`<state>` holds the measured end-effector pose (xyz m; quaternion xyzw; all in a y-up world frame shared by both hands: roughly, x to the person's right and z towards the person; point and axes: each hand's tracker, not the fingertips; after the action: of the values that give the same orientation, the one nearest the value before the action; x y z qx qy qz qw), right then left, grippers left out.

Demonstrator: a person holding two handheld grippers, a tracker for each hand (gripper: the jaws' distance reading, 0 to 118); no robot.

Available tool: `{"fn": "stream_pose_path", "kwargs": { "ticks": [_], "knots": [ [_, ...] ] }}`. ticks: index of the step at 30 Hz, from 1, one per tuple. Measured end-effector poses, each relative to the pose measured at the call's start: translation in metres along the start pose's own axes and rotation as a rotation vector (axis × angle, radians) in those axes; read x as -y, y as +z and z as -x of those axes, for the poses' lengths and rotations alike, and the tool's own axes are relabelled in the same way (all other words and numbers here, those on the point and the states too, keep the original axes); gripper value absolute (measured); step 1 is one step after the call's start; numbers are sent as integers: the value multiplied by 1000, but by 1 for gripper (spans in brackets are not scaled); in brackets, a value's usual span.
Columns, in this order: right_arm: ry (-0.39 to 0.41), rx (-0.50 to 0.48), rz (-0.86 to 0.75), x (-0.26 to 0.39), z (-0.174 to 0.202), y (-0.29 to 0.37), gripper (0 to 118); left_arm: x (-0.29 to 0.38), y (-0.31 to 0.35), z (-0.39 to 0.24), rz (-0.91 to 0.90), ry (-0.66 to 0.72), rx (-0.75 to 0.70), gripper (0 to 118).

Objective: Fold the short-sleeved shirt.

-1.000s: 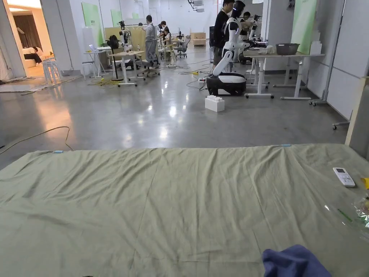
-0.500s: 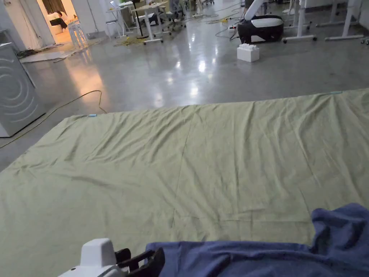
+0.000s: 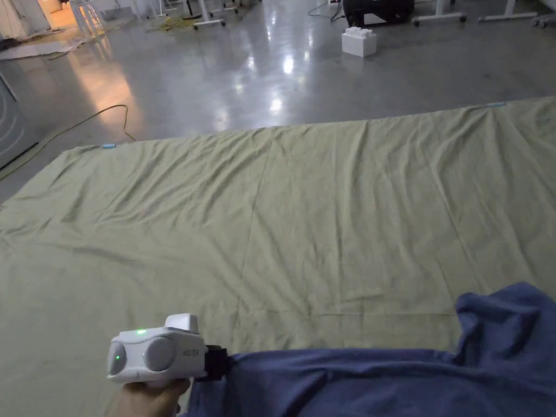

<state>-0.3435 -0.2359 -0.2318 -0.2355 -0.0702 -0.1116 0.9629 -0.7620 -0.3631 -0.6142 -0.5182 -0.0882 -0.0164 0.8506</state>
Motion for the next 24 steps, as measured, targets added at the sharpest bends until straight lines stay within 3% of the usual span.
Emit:
{"fn": "stream_pose_path", "kwargs": {
  "ticks": [1,2,4,7,8,9,11,14,20,22,24],
  "knots": [
    [-4,2,7,1,-1,-2,0,2,3,-7,-5,-63,-7,37],
    [-11,-2,15,2,-2,-4,0,1,4,-11,-10,-114,-27,14],
    [-15,-1,32,1,-6,-10,0,2,4,-19,14,-101,-6,9],
    [20,13,39,-13,-15,-31,1,4,-10,-29,49,-187,-59,9],
    [42,22,38,-21,-20,-40,7,4,-14,-30,58,-192,-64,9],
    [64,21,39,-32,-28,-55,28,1,-15,-31,78,-202,-65,9],
    [75,14,111,-52,-53,-97,85,-6,-16,-30,108,-192,-52,9],
    [29,5,250,-74,-90,-165,82,-15,-20,-23,146,-177,-39,9],
    [-39,148,548,-70,-156,-293,81,-19,-22,-20,165,-156,-22,9],
    [-24,219,658,-55,-166,-317,76,-18,-22,-18,156,-156,-23,9],
    [41,195,631,-50,-157,-317,76,-16,-21,-20,152,-157,-24,9]
  ]
}}
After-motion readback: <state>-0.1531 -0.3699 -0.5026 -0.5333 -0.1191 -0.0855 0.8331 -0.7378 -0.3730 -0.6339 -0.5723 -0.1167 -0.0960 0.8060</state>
